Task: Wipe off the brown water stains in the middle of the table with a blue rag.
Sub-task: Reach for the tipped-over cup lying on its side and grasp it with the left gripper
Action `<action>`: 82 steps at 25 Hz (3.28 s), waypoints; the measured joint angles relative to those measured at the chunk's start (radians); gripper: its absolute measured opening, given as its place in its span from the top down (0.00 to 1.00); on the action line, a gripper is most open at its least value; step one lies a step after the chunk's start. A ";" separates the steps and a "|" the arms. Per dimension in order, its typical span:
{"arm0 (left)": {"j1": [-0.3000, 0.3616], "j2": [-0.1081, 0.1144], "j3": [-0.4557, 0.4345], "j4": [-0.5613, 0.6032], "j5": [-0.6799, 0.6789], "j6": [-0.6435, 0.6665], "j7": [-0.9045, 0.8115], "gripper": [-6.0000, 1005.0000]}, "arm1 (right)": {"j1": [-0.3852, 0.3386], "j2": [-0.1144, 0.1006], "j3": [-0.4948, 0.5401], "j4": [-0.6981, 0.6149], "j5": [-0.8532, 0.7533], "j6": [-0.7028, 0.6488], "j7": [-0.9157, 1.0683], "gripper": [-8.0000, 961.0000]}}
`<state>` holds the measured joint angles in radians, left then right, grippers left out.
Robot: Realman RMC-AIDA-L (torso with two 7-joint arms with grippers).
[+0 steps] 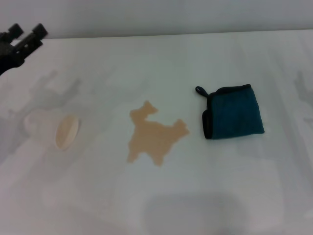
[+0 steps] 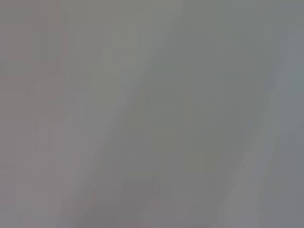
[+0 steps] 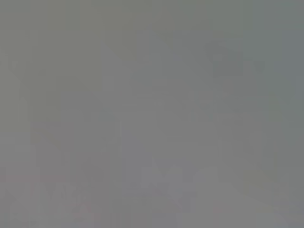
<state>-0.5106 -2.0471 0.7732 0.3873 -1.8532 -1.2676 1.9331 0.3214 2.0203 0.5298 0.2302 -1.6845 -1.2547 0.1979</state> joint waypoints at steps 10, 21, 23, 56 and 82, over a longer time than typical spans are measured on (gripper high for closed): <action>-0.012 0.091 0.000 0.282 0.515 -0.146 -0.269 0.15 | 0.011 -0.002 -0.008 0.001 0.001 0.005 0.000 0.14; -0.063 0.096 0.110 0.654 1.052 -0.242 -0.245 0.15 | 0.013 -0.003 -0.006 -0.003 0.003 0.007 0.000 0.14; -0.068 0.093 0.116 0.711 1.080 -0.254 -0.244 0.15 | 0.014 -0.003 -0.007 -0.003 0.003 0.008 0.000 0.14; -0.057 -0.005 0.281 0.865 1.323 -0.220 0.212 0.17 | 0.000 0.001 -0.002 0.001 0.011 0.117 -0.003 0.14; -0.106 -0.021 0.299 0.661 1.327 -0.059 0.288 0.18 | -0.002 -0.001 -0.006 0.001 0.011 0.117 -0.002 0.14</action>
<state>-0.6168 -2.0684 1.0723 1.0484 -0.5257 -1.3266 2.2212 0.3190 2.0188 0.5239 0.2316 -1.6735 -1.1376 0.1964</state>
